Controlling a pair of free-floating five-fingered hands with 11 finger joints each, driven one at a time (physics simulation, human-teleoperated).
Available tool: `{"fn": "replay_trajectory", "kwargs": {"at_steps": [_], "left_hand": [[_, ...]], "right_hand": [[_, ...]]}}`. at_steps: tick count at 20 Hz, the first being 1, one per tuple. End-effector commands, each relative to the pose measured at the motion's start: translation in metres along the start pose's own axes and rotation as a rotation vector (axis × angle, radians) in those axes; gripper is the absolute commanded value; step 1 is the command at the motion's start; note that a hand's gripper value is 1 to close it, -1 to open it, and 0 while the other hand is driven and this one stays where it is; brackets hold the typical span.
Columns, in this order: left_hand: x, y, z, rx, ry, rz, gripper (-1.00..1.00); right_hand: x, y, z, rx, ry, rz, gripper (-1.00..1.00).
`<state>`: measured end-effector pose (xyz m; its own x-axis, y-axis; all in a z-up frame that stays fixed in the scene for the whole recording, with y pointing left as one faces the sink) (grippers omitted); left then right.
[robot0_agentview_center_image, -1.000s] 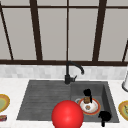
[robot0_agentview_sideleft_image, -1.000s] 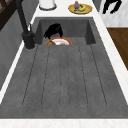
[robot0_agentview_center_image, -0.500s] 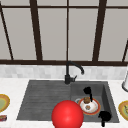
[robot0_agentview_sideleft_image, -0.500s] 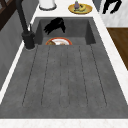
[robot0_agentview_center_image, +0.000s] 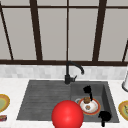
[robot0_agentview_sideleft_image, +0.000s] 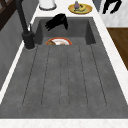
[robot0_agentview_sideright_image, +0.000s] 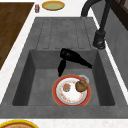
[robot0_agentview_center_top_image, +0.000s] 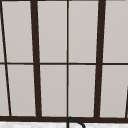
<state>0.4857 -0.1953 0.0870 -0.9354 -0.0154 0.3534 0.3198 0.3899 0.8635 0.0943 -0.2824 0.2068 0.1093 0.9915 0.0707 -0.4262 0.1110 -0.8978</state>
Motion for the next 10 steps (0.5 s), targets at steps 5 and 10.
{"fn": "replay_trajectory", "kwargs": {"at_steps": [5,10], "left_hand": [[0.049,-0.003,0.037,-0.049,0.009,-0.022,-1.00],[0.066,0.012,0.067,-0.038,0.013,0.013,-1.00]], "right_hand": [[0.000,0.000,0.000,0.000,0.000,0.000,0.00],[0.000,0.000,0.000,0.000,0.000,0.000,0.00]]}}
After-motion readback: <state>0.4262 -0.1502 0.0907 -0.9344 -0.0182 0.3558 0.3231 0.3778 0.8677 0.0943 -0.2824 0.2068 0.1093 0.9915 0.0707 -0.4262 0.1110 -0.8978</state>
